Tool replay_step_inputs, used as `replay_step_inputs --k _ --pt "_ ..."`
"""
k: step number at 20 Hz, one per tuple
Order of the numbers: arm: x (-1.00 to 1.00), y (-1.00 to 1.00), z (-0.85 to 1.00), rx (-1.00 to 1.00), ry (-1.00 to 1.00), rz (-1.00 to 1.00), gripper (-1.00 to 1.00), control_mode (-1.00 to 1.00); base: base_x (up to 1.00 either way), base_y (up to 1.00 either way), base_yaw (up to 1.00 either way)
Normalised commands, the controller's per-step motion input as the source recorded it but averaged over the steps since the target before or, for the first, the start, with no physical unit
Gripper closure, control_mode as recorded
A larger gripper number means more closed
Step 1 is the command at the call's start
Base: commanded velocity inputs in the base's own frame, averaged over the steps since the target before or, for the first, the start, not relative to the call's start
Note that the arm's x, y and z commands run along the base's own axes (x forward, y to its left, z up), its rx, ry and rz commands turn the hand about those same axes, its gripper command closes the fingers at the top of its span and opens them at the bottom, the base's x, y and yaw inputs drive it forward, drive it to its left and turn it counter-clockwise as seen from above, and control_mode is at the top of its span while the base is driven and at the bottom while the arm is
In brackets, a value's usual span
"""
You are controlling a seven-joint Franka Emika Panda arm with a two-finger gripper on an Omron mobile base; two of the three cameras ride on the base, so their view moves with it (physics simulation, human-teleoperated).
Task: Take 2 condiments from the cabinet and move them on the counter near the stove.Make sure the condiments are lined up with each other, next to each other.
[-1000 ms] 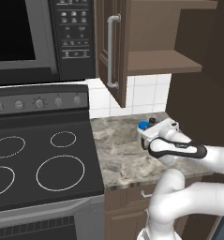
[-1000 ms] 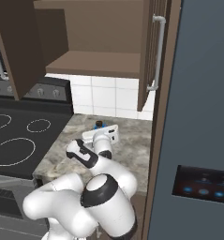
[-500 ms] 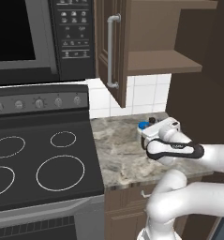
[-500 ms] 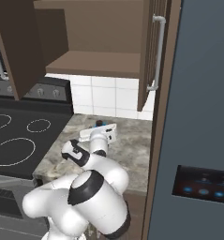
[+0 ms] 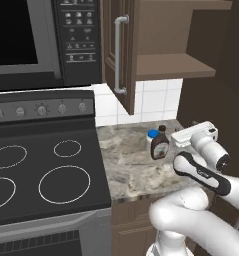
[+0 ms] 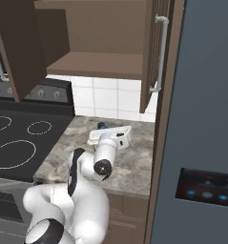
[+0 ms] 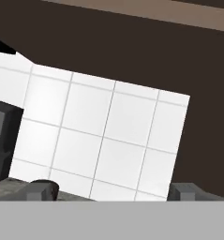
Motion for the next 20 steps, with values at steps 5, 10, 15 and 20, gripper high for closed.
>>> replay_step_inputs --k 5,10,15,20 --pt "-1.00 -0.17 0.72 0.00 0.09 0.00 -1.00 -1.00 0.00 0.00 0.00" --pt "-1.00 0.00 0.65 0.00 0.18 0.00 -1.00 -1.00 0.00 0.00 0.00" --pt "-1.00 0.00 0.61 0.00 0.23 0.00 -1.00 -1.00 0.00 0.00 0.00" --pt "-1.00 0.00 0.51 0.00 0.26 0.00 -1.00 -1.00 0.00 0.00 0.00"
